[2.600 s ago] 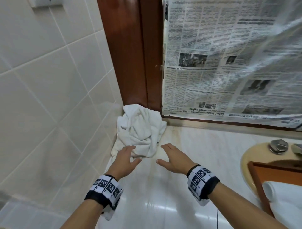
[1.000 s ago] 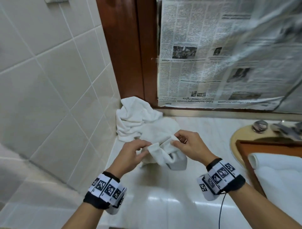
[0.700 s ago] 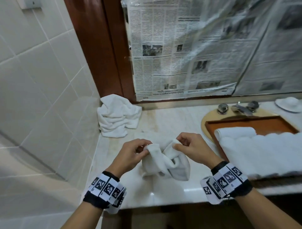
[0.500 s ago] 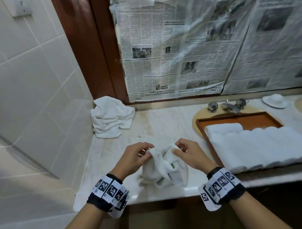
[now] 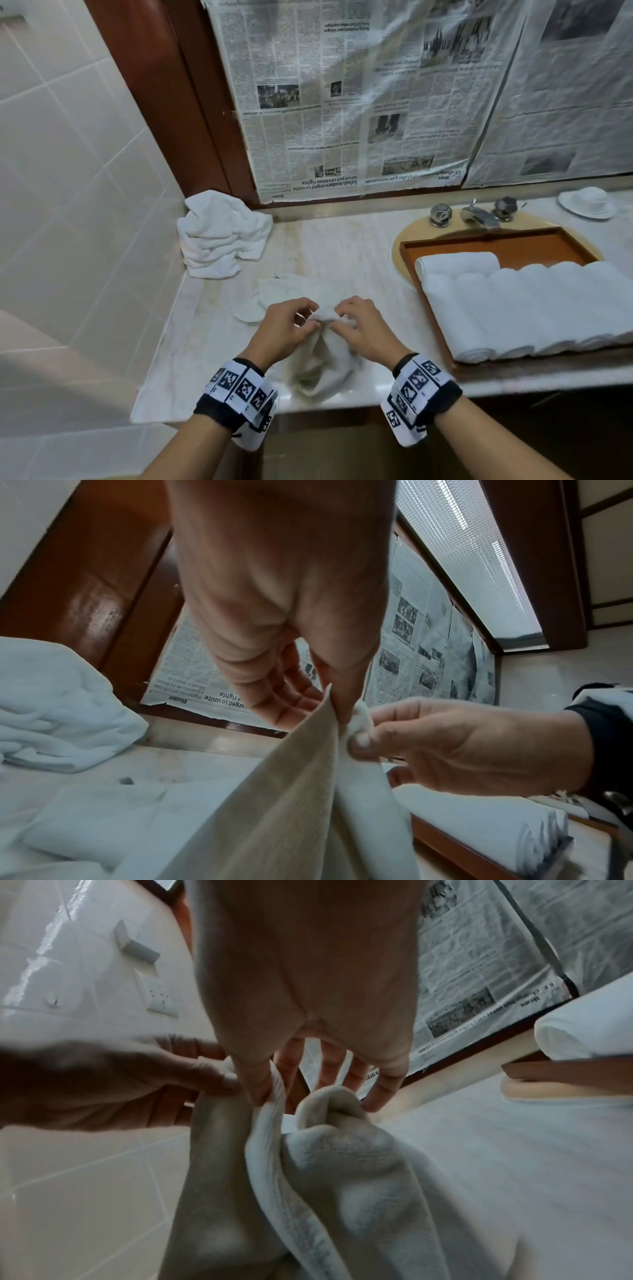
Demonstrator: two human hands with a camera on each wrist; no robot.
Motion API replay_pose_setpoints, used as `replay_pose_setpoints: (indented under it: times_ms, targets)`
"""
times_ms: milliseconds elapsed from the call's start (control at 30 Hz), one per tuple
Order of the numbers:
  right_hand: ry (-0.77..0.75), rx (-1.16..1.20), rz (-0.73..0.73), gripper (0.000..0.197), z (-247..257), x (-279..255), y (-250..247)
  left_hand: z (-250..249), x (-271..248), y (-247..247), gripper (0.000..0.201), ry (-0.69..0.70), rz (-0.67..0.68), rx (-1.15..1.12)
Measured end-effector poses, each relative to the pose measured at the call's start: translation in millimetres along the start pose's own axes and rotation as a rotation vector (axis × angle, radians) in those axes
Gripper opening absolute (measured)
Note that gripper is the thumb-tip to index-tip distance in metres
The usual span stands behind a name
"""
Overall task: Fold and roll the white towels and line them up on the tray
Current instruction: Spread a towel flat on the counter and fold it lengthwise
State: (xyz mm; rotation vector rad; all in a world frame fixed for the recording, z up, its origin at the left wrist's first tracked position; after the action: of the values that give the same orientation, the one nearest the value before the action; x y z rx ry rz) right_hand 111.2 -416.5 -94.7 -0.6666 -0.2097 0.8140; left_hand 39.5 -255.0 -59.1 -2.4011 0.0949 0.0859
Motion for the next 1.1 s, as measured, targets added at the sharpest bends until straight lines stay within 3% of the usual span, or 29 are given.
replay_pose_setpoints:
  times_ms: [67,233,300,367,400,467,600,767,1000,1100]
  targets:
    - [-0.036,0.106,-0.062,0.013,5.7,-2.7,-12.8,14.3,-2.9,9.3,0.011,-0.066,0.034,-0.004]
    - [-0.023,0.277,-0.163,0.009,3.0,-4.8,-37.6,74.3,-27.7,49.7,0.023,-0.375,0.257,0.116]
    - [0.007,0.232,-0.218,0.019,-4.6,-4.3,-46.3,91.6,-37.0,53.0,0.018,-0.426,0.247,0.203]
    - [0.064,0.173,-0.237,0.023,-15.2,-3.0,-49.5,107.9,-42.2,46.2,0.013,-0.458,0.144,0.259]
    - [0.095,0.144,-0.224,0.025,-21.3,-2.7,-47.3,112.4,-43.9,42.7,0.018,-0.459,0.091,0.268]
    - [0.156,0.112,-0.136,0.034,-34.8,-1.7,-34.6,114.9,-47.2,38.4,0.008,-0.425,0.036,0.176]
    - [0.232,0.072,0.040,0.051,-50.2,-4.1,-1.5,110.5,-57.4,38.9,0.018,-0.280,0.008,-0.024]
    - [0.261,-0.020,0.167,0.067,-52.4,-5.6,30.9,110.6,-69.0,38.2,0.010,-0.228,-0.038,-0.168]
    - [0.301,0.129,0.064,0.027,-45.0,-33.8,52.1,114.8,-89.6,38.1,0.014,-0.206,-0.057,-0.169]
    - [0.302,0.150,-0.003,0.020,-35.5,-47.0,59.5,115.6,-104.4,33.5,0.014,-0.169,-0.047,-0.194]
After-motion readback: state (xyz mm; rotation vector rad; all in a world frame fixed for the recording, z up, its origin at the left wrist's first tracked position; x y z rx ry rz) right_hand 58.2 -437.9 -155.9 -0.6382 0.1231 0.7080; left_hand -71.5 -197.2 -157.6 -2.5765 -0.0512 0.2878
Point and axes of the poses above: each hand's wrist, its own x-axis towards the middle knuckle, its own y-axis out of the palm, z = x × y, the point moved 6 cm from there along x, towards the middle knuckle, and after that the axes turned 12 degrees about z, right-handed, at the moved point
